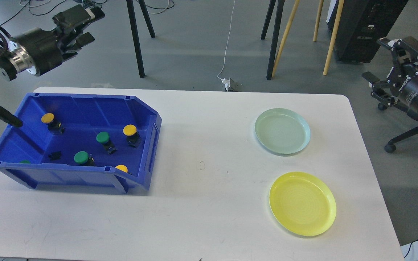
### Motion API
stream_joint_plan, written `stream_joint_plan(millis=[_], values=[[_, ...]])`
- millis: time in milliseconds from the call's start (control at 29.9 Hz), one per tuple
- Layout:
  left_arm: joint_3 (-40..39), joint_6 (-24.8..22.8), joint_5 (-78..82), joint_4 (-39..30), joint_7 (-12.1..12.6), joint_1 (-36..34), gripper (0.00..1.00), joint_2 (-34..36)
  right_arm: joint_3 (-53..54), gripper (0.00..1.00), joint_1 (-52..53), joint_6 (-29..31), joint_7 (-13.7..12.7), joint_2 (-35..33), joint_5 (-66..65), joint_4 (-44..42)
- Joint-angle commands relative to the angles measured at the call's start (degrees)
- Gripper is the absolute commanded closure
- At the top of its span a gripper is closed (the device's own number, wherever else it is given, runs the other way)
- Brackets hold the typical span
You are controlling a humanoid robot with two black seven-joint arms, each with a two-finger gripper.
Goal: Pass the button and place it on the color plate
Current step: 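Lower the left gripper into the bin and grasp a green-topped button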
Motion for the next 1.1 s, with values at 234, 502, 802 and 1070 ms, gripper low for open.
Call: stream_joint_plan(millis=[234,502,802,1070], values=[[15.9,0.0,15.0,-7.1,-0.3,-0.3,0.01,9.3,-0.2,0.01,1.1,-0.2,-1.5,0.5,-1.5,-1.7],[22.8,0.0,36.3,-2.3,-5.5,-1.8,0.01,7.2,-0.1,0.01,1.2,-0.3,-1.4,0.5,-2.3,-1.5],[23.9,0.0,40.3,10.7,-6.4,-2.8,0.01,-2.9,-0.2,0.01,1.3,-0.3,-1.4,0.5,-2.4,-1.6],[26.7,0.0,39.5,12.6,-6.6,-2.4,0.01,-5.0,-0.2,0.01,1.2,-0.8,-1.4,0.5,-4.2,-1.6]])
